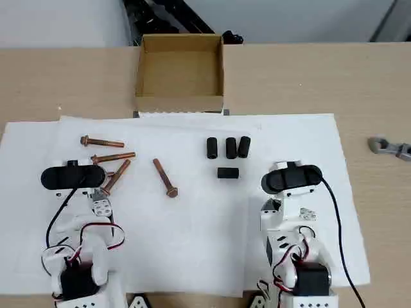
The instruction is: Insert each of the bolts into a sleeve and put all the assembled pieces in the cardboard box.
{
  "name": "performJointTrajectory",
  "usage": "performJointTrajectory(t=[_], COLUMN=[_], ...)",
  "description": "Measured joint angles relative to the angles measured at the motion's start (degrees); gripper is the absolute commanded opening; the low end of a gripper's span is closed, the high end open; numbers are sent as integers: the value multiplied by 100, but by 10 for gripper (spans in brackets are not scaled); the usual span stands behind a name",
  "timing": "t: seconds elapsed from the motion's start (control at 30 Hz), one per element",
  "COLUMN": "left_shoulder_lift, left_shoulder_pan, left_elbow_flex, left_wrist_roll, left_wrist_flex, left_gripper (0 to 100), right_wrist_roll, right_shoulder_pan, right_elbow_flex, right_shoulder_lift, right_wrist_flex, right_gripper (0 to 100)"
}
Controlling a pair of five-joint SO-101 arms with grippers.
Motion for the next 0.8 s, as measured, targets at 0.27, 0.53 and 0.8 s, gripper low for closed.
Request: performJointTrajectory(t=[0.27, 0.53, 0.8], left_shoulder_lift=[0, 0, 0], left_shoulder_pan=[9, 9, 9], left_elbow_flex=[44, 44, 325], left_wrist_roll=[0, 0, 0], left_wrist_flex=[0, 0, 0], left_gripper=[5, 5, 5], right_wrist_roll=[0, 0, 0], right_shoulder_pan=[0, 0, 0], right_elbow_flex=[0, 290, 325], right_shoulder_lift=[0, 0, 0], right_wrist_flex=[0, 9, 9], right_gripper=[4, 4, 4])
